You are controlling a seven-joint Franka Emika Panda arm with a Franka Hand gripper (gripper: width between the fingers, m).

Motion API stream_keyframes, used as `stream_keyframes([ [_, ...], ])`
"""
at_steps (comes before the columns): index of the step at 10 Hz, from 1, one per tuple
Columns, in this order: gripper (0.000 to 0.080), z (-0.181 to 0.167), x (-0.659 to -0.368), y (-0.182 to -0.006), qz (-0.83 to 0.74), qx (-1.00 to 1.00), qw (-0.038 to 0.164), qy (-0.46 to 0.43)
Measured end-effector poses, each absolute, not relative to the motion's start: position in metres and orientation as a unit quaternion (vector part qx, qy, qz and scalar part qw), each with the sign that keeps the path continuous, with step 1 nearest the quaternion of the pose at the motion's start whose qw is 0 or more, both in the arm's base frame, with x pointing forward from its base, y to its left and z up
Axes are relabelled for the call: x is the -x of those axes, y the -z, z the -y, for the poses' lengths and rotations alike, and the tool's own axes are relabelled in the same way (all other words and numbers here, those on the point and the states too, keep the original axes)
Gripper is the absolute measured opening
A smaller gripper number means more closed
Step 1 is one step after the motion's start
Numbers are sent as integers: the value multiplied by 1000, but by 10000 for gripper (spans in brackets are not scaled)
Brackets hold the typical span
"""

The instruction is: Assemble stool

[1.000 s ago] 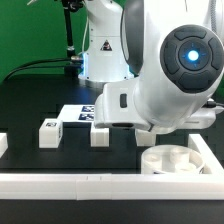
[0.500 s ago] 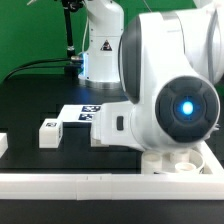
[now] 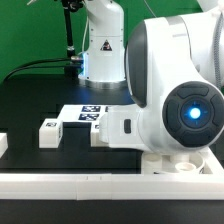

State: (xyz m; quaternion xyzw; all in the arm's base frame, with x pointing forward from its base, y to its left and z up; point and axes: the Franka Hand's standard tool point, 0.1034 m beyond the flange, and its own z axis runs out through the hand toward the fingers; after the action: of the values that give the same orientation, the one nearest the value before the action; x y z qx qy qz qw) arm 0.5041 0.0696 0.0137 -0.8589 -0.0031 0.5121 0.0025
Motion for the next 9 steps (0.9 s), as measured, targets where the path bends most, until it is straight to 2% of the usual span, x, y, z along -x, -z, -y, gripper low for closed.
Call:
stream_keyframes([
  [1,526,-70,-504,-13,3,859,2,-512],
  [2,526,-70,-504,-13,3,859,2,-512],
  [3,391,-70,-504,-13,3,859,2,-512],
  [4,335,-70,-504,-13,3,859,2,-512],
  [9,335,-69,-505,-15,6,859,4,-511],
])
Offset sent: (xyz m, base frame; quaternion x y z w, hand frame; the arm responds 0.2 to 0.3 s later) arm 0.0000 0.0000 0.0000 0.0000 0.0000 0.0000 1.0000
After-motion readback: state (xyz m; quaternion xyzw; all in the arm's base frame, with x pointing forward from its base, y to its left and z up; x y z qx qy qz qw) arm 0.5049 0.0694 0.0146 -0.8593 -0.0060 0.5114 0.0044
